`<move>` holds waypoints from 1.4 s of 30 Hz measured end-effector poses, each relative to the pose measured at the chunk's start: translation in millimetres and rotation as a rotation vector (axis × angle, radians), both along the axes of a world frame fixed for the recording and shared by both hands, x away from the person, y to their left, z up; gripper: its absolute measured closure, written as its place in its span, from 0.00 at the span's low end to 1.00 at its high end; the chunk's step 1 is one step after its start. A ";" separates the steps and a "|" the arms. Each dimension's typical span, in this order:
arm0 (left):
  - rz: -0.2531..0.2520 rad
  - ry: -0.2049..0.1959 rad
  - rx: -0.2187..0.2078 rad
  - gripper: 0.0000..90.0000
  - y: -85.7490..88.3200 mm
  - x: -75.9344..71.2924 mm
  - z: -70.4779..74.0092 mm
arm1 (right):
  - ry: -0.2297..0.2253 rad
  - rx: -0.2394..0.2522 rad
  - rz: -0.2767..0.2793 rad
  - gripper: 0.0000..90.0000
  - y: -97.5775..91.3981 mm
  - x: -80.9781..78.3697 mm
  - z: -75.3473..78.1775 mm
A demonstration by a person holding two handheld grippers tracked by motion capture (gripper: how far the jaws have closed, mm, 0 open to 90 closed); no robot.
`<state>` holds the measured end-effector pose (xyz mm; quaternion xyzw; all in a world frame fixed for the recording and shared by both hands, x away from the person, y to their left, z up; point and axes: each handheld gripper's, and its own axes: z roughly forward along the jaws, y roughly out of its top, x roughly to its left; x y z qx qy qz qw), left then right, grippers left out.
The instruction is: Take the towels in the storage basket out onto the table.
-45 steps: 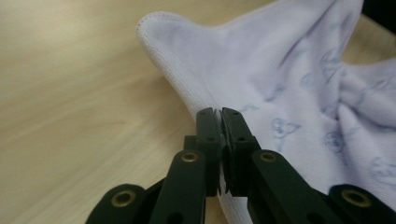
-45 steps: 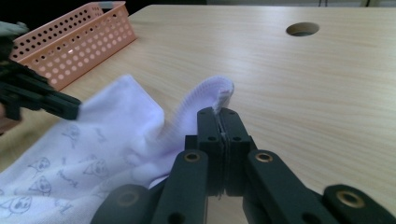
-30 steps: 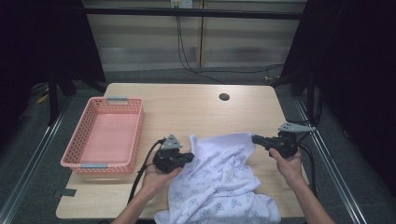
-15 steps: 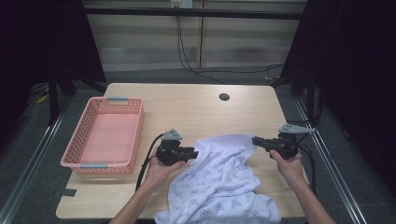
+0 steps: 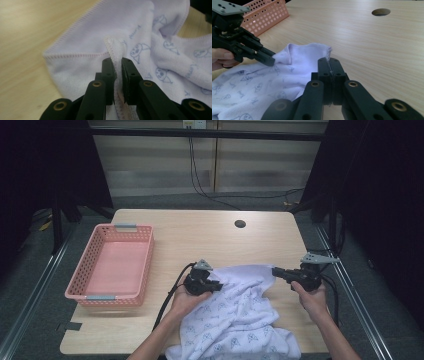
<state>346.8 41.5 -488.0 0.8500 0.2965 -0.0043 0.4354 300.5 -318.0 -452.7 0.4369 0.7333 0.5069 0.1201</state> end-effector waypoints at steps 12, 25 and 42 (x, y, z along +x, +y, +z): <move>0.093 -0.193 -0.168 0.93 68.8 -19.6 80.5 | -0.136 0.043 -0.083 1.00 -38.0 -27.4 54.2; 0.151 -0.343 -0.286 0.93 101.1 -13.0 158.7 | -0.279 0.040 -0.095 1.00 -43.7 -26.2 121.7; 0.333 -0.335 -0.241 0.94 110.6 62.4 163.4 | -0.255 0.005 -0.154 1.00 -42.7 48.1 134.5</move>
